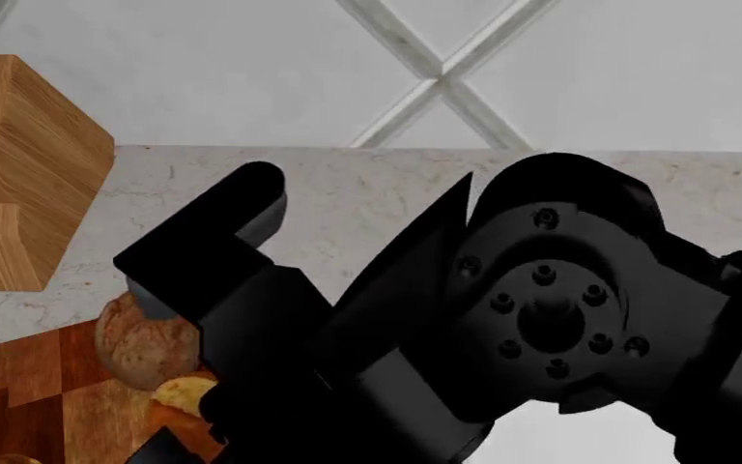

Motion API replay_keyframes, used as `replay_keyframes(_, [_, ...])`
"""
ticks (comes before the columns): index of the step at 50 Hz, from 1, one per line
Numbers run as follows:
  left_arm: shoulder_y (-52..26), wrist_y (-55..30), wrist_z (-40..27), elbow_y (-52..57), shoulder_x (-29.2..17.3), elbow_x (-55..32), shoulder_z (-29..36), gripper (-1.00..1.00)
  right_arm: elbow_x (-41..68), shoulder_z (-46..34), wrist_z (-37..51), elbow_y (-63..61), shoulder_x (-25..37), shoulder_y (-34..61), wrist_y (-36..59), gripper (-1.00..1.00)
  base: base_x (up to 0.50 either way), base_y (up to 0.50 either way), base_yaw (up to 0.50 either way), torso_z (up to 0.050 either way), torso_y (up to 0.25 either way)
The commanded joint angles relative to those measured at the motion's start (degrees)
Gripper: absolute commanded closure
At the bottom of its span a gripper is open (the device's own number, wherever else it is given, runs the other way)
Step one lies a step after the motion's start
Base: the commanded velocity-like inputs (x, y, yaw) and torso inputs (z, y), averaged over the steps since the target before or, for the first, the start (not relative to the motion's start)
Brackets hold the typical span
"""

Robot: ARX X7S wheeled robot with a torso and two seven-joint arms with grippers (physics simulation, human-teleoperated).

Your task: Place all breads on the cutting board.

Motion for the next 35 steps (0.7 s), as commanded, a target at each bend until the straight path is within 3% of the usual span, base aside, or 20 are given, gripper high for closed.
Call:
replay_keyframes(1, [1.2,-0.3,1.1,0.9,0.3,0.5,-2.3,-1.00,-6.4,1.7,-6.8,1.6,-4.3,-2.5,0.3,1.00,0.00,0.00,0.00,0.000,0.000])
replay_keyframes(17, [0.8,-0.6,-0.1,1.3,-1.7,-1.7,-3.5,-1.00,-14.5,0.2,-14.6,5.5,-7.4,-5.1,-0.5,1.00,0.00,0.00,0.00,0.000,0.000])
replay_keyframes(35, [1.4,-0.4,-1.0,2.2,-3.4,-3.1,-4.8,-1.00,-17.3,-0.7,-15.9,5.3,-7.6,-7.3,-2.1,1.00,0.00,0.01,0.01,0.000,0.000])
